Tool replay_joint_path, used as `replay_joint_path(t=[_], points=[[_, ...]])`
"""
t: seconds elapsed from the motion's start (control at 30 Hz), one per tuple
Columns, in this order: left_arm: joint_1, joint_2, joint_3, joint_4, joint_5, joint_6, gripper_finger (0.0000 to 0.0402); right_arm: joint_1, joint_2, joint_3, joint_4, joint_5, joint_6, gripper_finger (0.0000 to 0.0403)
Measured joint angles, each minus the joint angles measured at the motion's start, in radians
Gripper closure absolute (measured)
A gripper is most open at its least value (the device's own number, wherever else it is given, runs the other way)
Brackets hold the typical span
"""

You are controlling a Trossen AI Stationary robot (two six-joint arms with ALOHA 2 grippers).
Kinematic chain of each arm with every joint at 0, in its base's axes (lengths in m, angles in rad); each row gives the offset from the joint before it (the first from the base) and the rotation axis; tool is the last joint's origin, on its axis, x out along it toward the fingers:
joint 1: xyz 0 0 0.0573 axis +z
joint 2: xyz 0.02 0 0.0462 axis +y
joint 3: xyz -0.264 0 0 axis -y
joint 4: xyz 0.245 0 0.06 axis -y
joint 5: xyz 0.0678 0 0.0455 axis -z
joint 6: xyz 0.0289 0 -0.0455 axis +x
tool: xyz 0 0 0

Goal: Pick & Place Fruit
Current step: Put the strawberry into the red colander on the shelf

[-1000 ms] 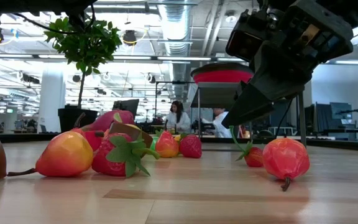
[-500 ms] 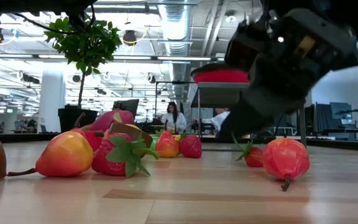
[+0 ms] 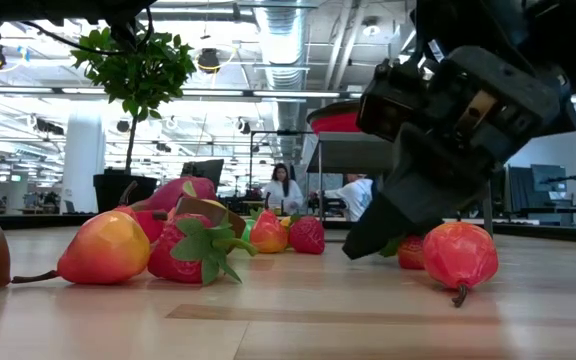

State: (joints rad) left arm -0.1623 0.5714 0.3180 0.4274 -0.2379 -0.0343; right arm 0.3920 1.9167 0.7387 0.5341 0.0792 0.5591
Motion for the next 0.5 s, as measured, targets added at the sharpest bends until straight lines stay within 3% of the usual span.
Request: replay_joint_path(t=[0.5], points=[[0.000,0.000,0.000,0.000,0.000,0.000,0.0399,0.000,0.000,0.000,-0.002,0.000,0.018,0.0397]])
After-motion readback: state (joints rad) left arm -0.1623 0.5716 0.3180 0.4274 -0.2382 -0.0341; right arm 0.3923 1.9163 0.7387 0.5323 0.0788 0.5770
